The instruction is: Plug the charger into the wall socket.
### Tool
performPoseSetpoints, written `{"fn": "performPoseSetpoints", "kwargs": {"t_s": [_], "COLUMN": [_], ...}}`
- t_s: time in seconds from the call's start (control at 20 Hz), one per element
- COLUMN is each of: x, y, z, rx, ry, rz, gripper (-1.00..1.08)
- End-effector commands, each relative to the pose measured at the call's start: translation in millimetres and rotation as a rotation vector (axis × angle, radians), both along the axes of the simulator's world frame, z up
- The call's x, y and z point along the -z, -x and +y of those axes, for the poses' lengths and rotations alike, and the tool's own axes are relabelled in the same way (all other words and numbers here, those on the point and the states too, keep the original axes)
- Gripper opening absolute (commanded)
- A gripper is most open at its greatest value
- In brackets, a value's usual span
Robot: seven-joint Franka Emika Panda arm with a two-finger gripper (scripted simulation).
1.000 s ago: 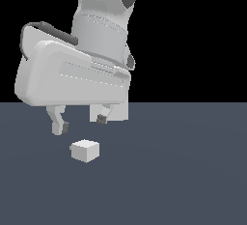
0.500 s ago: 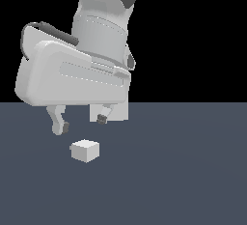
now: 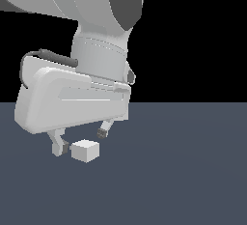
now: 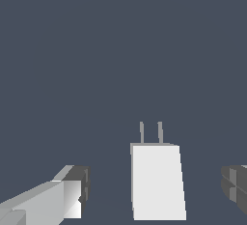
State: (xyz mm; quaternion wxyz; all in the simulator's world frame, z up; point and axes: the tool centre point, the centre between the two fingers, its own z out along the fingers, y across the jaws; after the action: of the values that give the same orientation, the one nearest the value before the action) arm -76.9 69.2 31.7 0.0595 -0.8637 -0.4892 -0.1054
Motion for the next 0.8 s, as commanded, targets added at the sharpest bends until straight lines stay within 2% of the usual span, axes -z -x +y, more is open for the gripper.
{"fn": "performPoseSetpoints", "kwargs": {"t_s": [0.0,0.3,0.35,0.75], "x": [10.4,20.1,20.1,20.1], "y": [0.1,-0.2,-0.2,-0.2], "z": [0.0,-0.1,-0.1,-0.1], "rx": [0.0,0.001,0.001,0.001], "ry": [0.001,0.0,0.0,0.0], "rz": [0.0,0.0,0.0,0.0], "gripper": [1.0,1.0,-1.0,-1.0]}}
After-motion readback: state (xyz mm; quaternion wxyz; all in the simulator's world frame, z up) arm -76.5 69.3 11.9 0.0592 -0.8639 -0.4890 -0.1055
